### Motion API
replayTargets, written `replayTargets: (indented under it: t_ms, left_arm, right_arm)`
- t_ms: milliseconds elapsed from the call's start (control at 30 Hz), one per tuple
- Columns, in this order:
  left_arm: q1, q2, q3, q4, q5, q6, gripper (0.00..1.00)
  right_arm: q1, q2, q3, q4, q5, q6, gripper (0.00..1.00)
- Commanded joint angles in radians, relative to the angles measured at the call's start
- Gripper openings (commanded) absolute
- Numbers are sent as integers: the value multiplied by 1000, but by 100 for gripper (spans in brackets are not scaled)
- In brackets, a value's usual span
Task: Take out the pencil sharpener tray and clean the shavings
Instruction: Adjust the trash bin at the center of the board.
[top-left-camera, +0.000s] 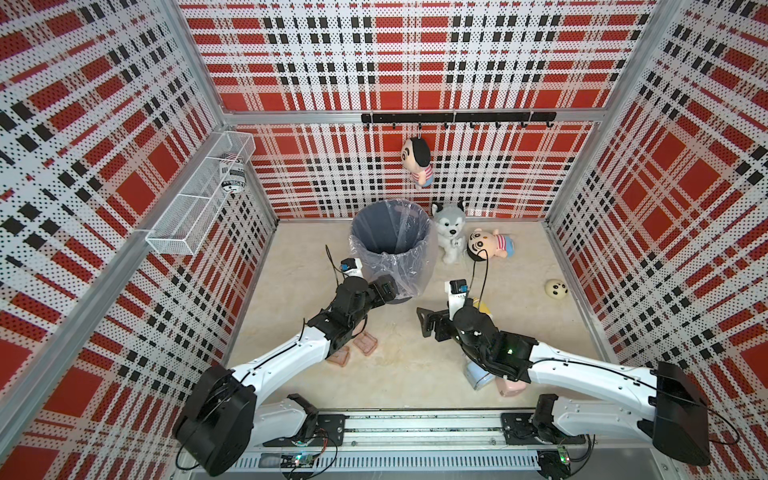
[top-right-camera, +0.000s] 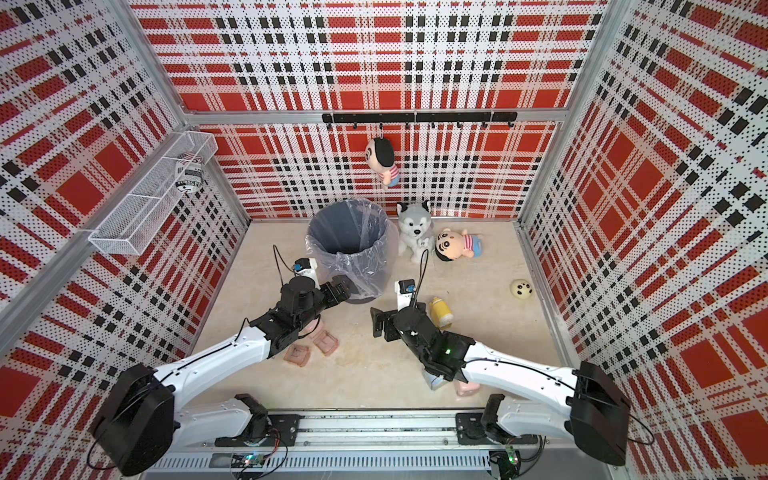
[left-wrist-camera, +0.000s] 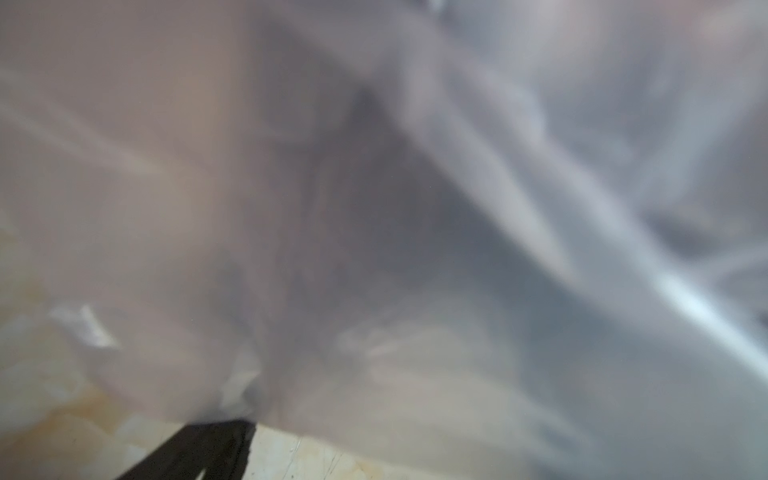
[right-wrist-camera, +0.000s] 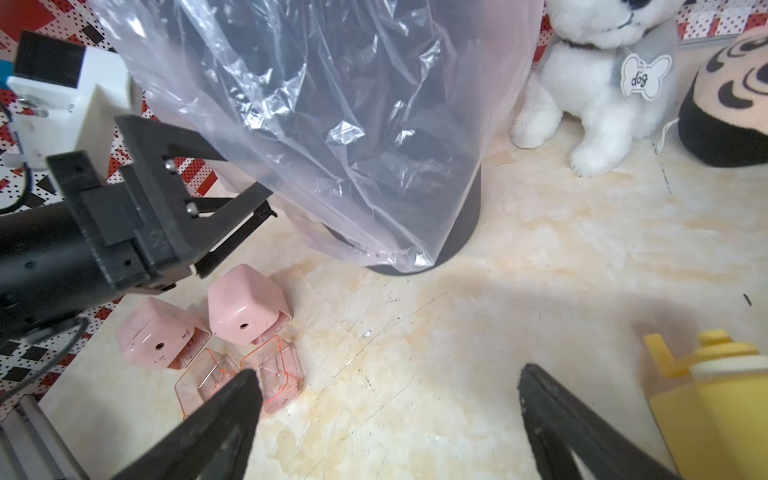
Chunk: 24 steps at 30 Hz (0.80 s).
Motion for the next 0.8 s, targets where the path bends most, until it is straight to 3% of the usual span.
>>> replayTargets:
  t_ms: [0,367,767]
  left_arm:
    - [16,58,51,74,13,44,98]
    - [35,226,209,72,8,108,98]
    - [-180,-99,73,-219,-236,-55,98]
  right_arm:
    - [-13,-43,-21,-38,-23,37,100]
    - [-27,-125,-56,-100,8,75,100]
    - [-69,-211,-68,-184,23,89,100]
